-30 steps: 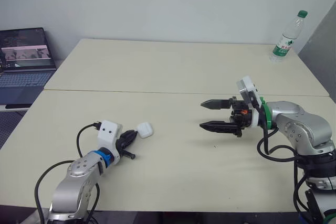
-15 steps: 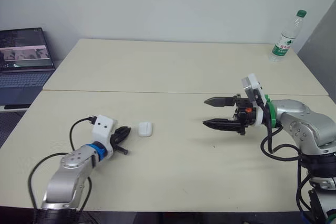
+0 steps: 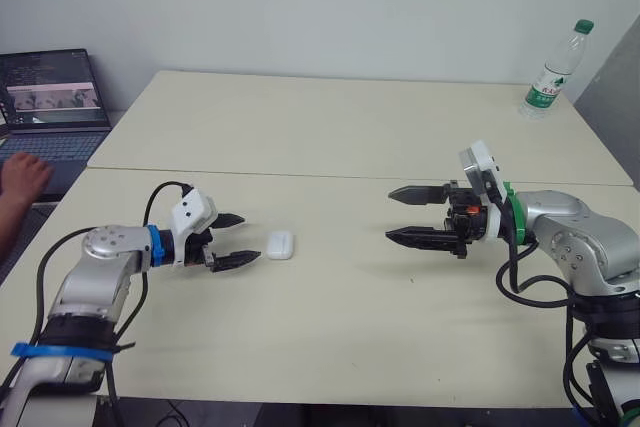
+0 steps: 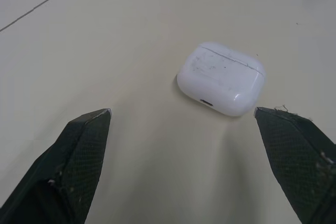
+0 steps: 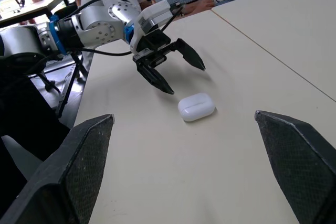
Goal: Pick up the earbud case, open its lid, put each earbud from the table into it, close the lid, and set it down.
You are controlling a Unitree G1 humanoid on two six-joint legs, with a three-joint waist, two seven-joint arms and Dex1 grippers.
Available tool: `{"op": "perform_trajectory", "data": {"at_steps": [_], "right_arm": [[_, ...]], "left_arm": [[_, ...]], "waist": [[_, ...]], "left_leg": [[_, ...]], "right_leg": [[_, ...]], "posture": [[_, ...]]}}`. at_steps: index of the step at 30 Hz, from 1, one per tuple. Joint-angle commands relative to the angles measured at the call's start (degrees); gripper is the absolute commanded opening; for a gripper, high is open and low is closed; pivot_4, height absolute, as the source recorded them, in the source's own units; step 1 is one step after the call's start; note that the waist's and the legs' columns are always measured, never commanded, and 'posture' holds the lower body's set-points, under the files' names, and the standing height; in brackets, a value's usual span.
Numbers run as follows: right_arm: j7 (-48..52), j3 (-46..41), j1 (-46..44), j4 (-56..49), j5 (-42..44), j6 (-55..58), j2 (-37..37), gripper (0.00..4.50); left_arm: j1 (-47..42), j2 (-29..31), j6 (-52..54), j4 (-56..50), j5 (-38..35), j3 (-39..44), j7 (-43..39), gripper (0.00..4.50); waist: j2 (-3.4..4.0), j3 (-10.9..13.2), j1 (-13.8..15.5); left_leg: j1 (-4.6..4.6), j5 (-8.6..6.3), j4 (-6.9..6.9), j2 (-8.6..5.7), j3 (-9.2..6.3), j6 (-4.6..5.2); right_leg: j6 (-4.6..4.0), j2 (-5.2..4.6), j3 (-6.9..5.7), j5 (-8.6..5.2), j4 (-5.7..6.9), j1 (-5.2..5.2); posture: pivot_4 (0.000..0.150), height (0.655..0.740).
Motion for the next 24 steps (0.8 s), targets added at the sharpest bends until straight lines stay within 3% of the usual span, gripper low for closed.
{"op": "perform_trajectory", "data": {"at_steps": [1,10,24], "right_arm": [[-0.07,-1.49,-0.64,-1.98,1.34,0.21,-0.53,4.5],[-0.61,-2.65,-0.01,-3.36,2.3,1.68,-1.94,4.5],[-1.01,-3.03,0.41,-3.94,2.8,2.29,-2.92,4.5]], "left_arm": [[-5.67,-1.72,-6.06,6.8,2.77,-2.71,-4.6,4.46],[-13.19,-6.48,-16.68,22.38,8.3,-6.82,-9.94,4.46],[-15.7,-7.64,-16.44,23.93,8.74,-6.07,-13.43,4.46]], "waist": [[-0.01,0.0,0.06],[-0.01,0.0,0.6],[-0.15,0.09,0.72]], "left_leg": [[-0.02,0.0,0.0,0.0,0.0,0.0],[-0.01,-0.01,0.01,-0.02,0.0,0.02],[-0.05,-0.01,0.06,0.0,-0.03,0.03]], "right_leg": [[0.0,0.01,-0.01,0.0,-0.01,-0.01],[0.01,0.06,0.01,0.0,0.02,-0.01],[0.04,0.06,-0.01,0.01,0.02,-0.01]], "posture": [[0.15,0.74],[0.15,0.74],[0.15,0.74]]}}
